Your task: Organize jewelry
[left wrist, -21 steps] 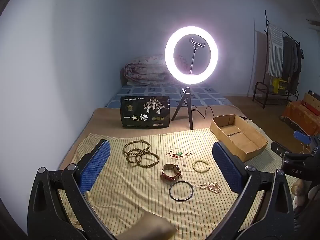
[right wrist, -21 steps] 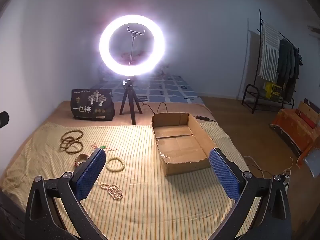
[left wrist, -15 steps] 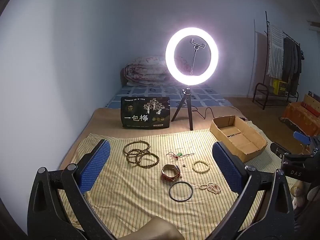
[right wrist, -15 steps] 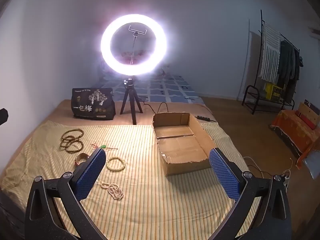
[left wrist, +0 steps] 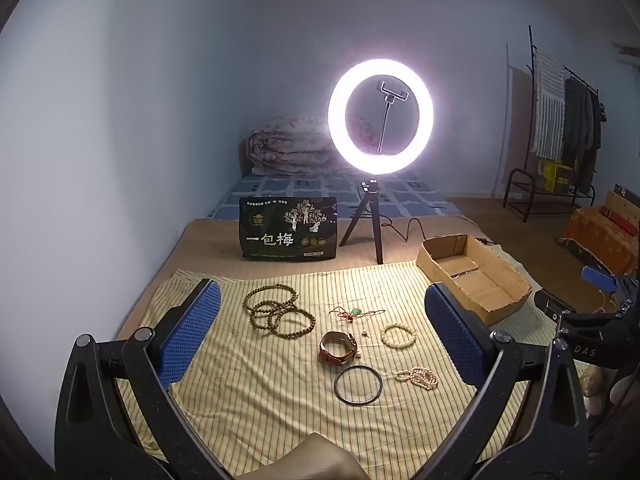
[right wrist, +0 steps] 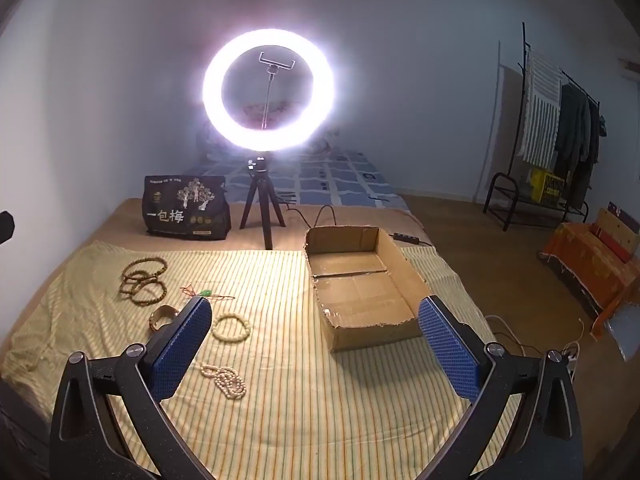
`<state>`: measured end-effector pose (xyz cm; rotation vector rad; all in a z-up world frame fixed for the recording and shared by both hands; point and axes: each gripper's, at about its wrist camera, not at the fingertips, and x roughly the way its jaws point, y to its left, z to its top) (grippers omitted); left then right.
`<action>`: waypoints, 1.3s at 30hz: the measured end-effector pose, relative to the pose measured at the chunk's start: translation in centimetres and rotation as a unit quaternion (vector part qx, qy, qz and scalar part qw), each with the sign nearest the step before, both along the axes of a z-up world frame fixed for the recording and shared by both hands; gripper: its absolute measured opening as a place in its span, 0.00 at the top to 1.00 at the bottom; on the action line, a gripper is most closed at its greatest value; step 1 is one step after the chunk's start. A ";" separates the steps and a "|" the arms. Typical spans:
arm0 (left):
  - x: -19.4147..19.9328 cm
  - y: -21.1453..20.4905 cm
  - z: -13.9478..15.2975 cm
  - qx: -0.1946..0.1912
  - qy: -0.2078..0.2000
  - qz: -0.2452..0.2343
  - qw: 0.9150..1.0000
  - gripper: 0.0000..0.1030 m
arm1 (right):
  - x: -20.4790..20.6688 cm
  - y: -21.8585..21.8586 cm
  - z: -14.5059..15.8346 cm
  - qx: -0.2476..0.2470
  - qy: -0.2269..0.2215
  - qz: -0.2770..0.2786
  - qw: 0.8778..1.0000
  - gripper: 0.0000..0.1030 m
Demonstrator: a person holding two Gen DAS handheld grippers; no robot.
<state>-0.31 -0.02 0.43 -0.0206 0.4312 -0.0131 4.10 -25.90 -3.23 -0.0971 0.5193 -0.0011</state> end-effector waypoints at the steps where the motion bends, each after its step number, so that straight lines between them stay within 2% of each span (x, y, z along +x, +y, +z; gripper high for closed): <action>1: 0.1 0.0 0.0 0.000 -0.001 0.000 1.000 0.00 | -0.1 0.0 0.0 -0.001 0.000 0.001 1.000 0.00; 39: -0.5 -0.3 0.5 -0.002 -0.005 -0.003 1.000 0.00 | 0.0 0.5 -0.2 -0.006 0.002 0.004 1.000 0.00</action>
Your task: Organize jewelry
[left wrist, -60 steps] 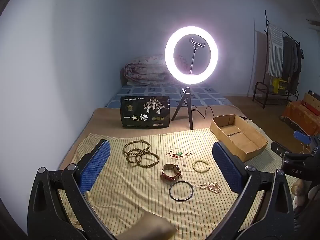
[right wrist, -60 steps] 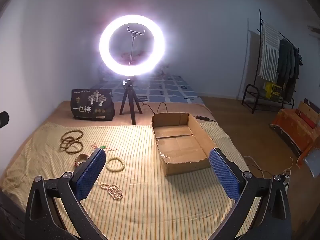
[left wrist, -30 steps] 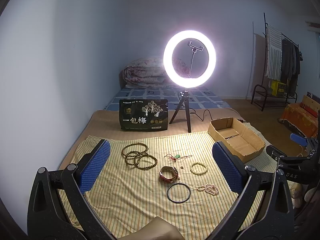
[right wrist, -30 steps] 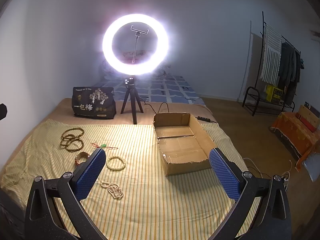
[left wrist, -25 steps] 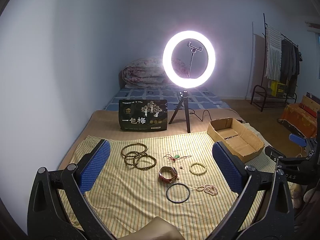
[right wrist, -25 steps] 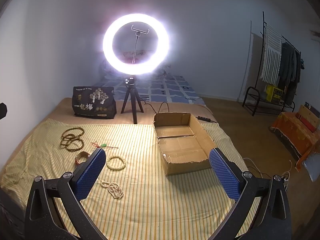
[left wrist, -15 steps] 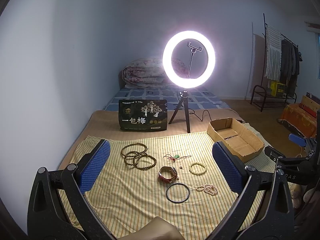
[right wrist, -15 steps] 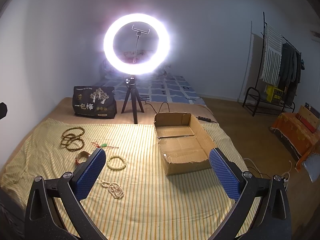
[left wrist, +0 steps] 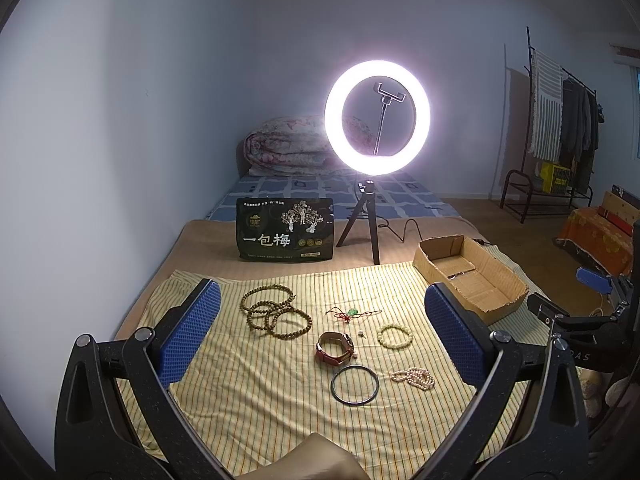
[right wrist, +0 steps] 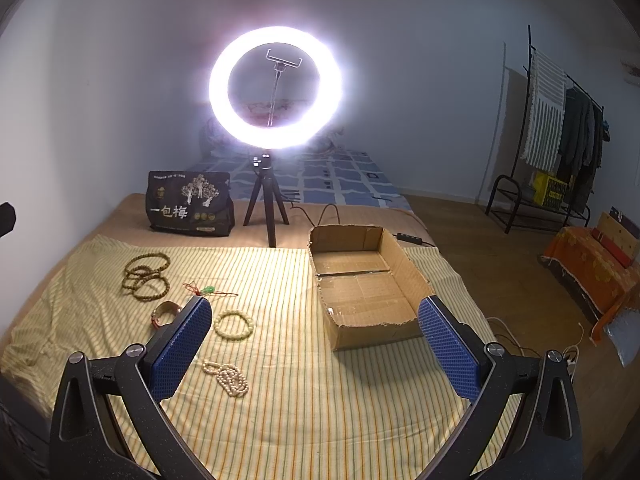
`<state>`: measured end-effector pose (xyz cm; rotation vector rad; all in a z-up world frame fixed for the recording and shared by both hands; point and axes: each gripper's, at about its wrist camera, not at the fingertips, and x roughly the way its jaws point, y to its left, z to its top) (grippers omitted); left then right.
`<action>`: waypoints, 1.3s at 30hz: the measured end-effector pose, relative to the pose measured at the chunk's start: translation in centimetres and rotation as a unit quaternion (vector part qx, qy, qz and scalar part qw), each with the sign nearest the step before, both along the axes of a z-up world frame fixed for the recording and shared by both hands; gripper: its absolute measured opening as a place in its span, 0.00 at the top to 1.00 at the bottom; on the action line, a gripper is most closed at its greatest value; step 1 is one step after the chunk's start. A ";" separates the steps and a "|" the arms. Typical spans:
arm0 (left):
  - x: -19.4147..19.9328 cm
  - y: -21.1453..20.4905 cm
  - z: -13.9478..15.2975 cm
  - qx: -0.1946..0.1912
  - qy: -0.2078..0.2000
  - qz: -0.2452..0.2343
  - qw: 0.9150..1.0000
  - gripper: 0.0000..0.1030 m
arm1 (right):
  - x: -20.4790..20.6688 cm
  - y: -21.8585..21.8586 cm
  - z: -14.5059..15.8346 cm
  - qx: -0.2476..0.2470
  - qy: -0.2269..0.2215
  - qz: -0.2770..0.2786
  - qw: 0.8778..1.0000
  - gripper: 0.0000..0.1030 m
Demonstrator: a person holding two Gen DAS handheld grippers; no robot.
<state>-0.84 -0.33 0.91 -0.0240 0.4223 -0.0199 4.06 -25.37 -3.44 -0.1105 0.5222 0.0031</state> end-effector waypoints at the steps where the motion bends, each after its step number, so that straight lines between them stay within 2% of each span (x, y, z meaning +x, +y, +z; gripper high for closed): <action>1: 0.0 0.0 0.0 0.000 0.000 0.000 1.000 0.00 | 0.0 0.0 0.0 0.000 0.000 0.000 1.000 0.00; 21: 0.0 0.0 -0.2 0.000 0.002 0.000 1.000 0.00 | 0.1 0.2 -0.2 -0.004 0.006 0.003 1.000 0.00; 39: 1.5 0.7 -1.9 0.004 0.026 0.003 1.000 0.00 | 1.0 0.5 -0.9 -0.009 0.029 0.009 0.999 0.00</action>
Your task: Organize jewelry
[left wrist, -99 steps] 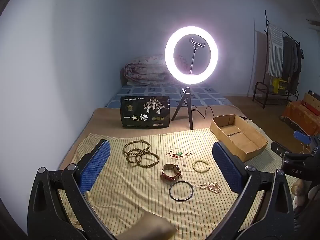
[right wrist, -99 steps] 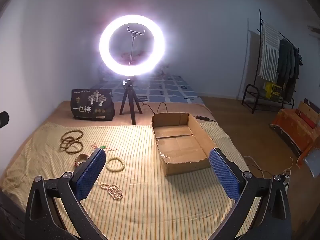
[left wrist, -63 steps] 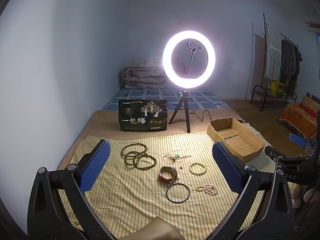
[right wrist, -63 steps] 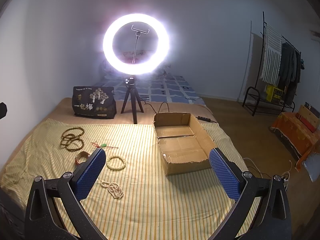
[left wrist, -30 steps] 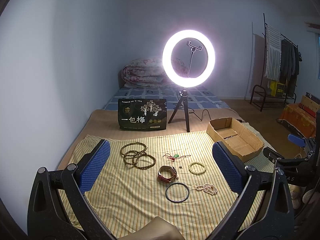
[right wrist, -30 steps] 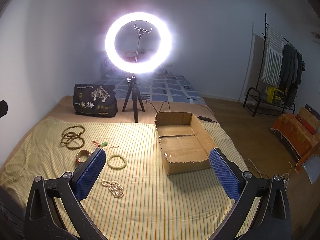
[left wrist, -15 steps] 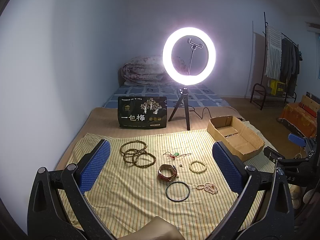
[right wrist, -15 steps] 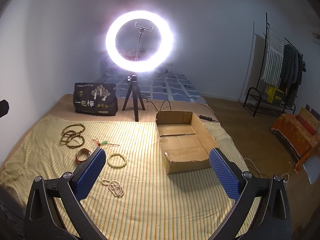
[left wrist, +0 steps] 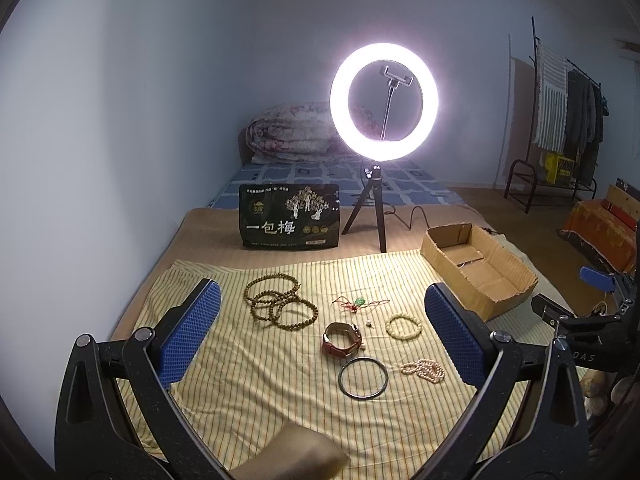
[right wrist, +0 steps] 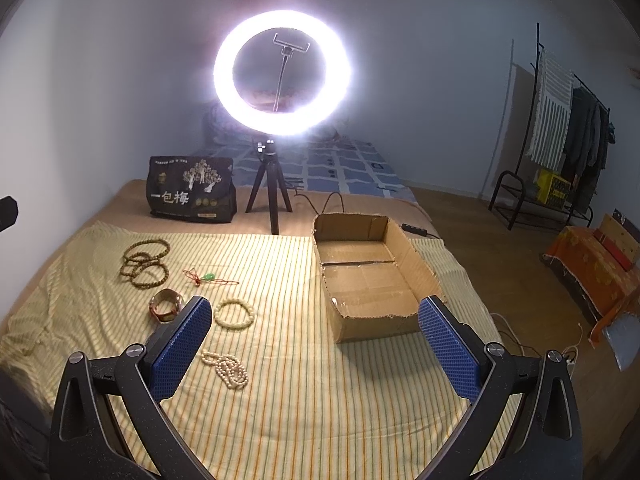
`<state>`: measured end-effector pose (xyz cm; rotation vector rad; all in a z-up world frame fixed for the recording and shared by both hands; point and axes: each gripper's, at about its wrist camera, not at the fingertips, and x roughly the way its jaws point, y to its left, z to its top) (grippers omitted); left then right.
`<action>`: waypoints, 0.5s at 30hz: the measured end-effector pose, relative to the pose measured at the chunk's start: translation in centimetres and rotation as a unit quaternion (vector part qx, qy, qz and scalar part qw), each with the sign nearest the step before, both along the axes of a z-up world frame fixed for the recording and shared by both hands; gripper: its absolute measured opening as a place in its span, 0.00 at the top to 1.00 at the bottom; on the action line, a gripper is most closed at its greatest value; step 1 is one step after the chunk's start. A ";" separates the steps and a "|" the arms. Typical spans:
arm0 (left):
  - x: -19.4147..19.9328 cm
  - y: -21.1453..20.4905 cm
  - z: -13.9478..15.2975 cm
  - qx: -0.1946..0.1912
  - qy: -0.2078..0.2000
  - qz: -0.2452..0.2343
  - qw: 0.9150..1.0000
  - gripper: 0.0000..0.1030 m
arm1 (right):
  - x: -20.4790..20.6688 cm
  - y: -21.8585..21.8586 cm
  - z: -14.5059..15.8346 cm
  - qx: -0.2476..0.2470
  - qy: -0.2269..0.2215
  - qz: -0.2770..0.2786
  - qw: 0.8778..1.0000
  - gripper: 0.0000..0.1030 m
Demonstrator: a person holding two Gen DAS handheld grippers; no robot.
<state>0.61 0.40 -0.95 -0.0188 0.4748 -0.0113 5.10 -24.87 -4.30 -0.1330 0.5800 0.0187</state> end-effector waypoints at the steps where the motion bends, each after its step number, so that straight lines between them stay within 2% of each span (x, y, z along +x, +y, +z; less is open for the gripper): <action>1: 0.2 0.2 -0.2 -0.001 0.004 0.000 1.000 0.00 | 0.1 0.1 -0.2 0.000 0.003 0.002 1.000 0.00; 7: 1.8 0.8 -1.7 0.010 0.025 0.012 1.000 0.00 | 0.7 0.9 -1.5 -0.018 0.019 0.023 0.999 0.00; 15: 4.8 2.8 -4.9 -0.008 0.088 0.020 0.996 0.00 | 2.1 2.2 -4.2 -0.031 0.059 0.060 0.996 0.00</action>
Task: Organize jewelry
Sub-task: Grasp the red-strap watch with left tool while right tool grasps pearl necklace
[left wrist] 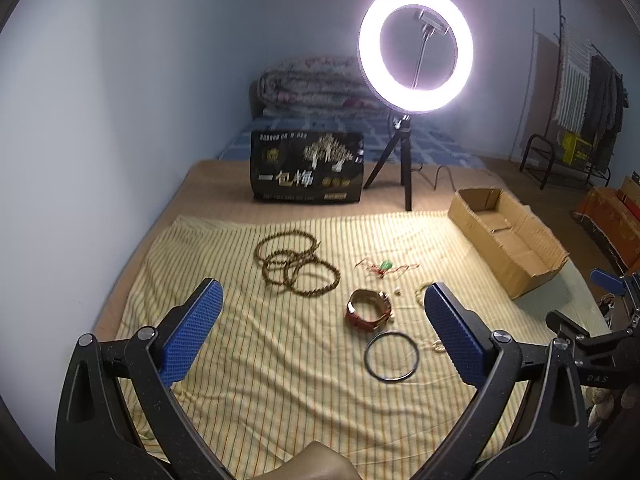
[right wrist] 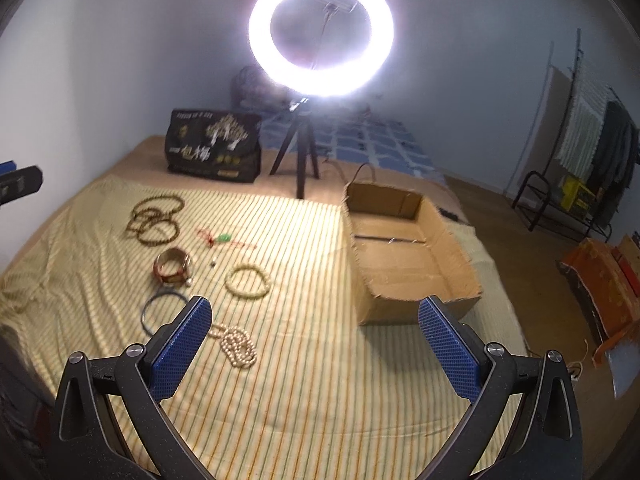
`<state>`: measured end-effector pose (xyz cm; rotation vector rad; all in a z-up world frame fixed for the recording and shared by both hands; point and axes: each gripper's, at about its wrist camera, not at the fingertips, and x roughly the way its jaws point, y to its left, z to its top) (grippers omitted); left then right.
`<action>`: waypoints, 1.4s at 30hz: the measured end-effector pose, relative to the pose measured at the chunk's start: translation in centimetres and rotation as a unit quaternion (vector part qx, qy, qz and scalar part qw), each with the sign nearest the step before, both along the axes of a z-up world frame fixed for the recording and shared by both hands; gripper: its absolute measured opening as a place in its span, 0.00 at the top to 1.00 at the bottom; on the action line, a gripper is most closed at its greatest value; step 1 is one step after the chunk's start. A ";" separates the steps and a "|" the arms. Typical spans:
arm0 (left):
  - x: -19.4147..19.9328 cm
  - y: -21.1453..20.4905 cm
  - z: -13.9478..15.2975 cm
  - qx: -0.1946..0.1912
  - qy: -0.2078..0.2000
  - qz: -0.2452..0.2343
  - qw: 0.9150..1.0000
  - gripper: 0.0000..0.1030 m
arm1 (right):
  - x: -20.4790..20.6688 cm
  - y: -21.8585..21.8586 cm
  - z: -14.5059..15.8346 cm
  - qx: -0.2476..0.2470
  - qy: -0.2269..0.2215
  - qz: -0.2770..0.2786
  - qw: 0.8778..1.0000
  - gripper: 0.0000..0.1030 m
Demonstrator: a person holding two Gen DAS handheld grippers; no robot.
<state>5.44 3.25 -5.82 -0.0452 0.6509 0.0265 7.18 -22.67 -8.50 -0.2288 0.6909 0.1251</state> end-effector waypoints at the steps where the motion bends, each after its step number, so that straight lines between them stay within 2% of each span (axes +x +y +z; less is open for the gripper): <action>1: 0.2 0.1 -0.3 -0.002 0.007 -0.001 1.000 0.00 | 0.1 0.2 -0.3 -0.002 0.005 0.005 1.000 0.00; 7: 1.6 0.3 -2.7 -0.012 0.044 -0.014 0.999 0.00 | 1.2 1.3 -2.6 -0.021 0.040 0.030 0.999 0.00; 15: 4.2 0.9 -6.1 -0.021 0.088 -0.001 0.996 0.00 | 2.5 2.5 -5.9 -0.038 0.087 0.060 0.994 0.00; 19: 5.9 1.3 -7.5 -0.046 0.120 -0.004 0.992 0.03 | 3.5 2.6 -7.7 -0.023 0.118 0.067 0.990 0.01; 21: 6.8 1.1 -7.9 -0.036 0.122 -0.006 0.992 0.05 | 4.0 2.6 -8.2 -0.009 0.131 0.070 0.989 0.02; 22: 7.0 0.9 -8.1 -0.034 0.124 -0.008 0.992 0.06 | 4.3 2.6 -8.5 -0.001 0.139 0.073 0.988 0.04; 27: 9.6 0.3 -10.1 -0.058 0.168 -0.029 0.984 0.27 | 5.1 3.5 -9.9 0.009 0.166 0.094 0.982 0.09; 28: 10.0 0.2 -10.4 -0.059 0.173 -0.029 0.983 0.28 | 5.3 3.7 -10.3 0.009 0.176 0.100 0.979 0.12; 30: 10.8 0.3 -11.0 -0.069 0.185 -0.032 0.980 0.32 | 5.8 3.9 -11.1 0.011 0.197 0.107 0.975 0.24; 37: 13.0 0.6 -12.9 -0.098 0.219 -0.038 0.970 0.47 | 7.5 4.1 -12.5 0.014 0.223 0.109 0.969 0.32; 39: 13.5 0.4 -13.5 -0.101 0.229 -0.042 0.967 0.48 | 7.9 4.2 -12.9 0.012 0.229 0.112 0.967 0.36; 42: 14.0 0.1 -14.1 -0.103 0.237 -0.048 0.965 0.50 | 8.0 4.6 -13.1 0.005 0.229 0.120 0.966 0.36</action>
